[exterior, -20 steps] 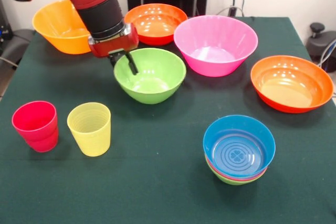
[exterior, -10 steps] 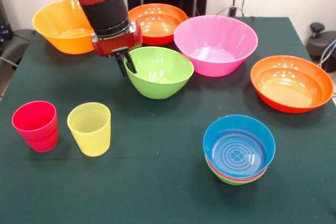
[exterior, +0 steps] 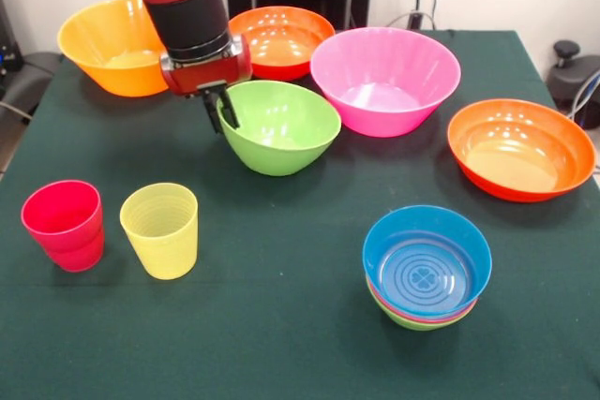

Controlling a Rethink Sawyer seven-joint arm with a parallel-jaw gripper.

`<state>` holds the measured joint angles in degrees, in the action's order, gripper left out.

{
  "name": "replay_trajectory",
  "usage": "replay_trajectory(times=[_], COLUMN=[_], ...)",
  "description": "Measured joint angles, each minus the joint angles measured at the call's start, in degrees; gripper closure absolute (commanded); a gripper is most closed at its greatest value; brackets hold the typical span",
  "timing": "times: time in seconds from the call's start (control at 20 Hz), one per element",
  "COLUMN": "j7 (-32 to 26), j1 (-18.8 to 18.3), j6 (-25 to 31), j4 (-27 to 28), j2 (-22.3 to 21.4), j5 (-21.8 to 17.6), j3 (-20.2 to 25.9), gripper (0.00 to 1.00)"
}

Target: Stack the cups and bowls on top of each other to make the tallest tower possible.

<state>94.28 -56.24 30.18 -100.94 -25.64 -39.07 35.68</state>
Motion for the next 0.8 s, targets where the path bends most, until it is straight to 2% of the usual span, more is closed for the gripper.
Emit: replay_trajectory(times=[0.3, 0.8], j7=[0.0, 0.0], j1=[1.21, 4.76], j6=[1.93, 8.67], j4=[0.16, 2.9], j2=[-2.5, -5.34], j5=[1.43, 7.49], j3=[-0.02, 0.0], gripper=[1.0, 1.0])
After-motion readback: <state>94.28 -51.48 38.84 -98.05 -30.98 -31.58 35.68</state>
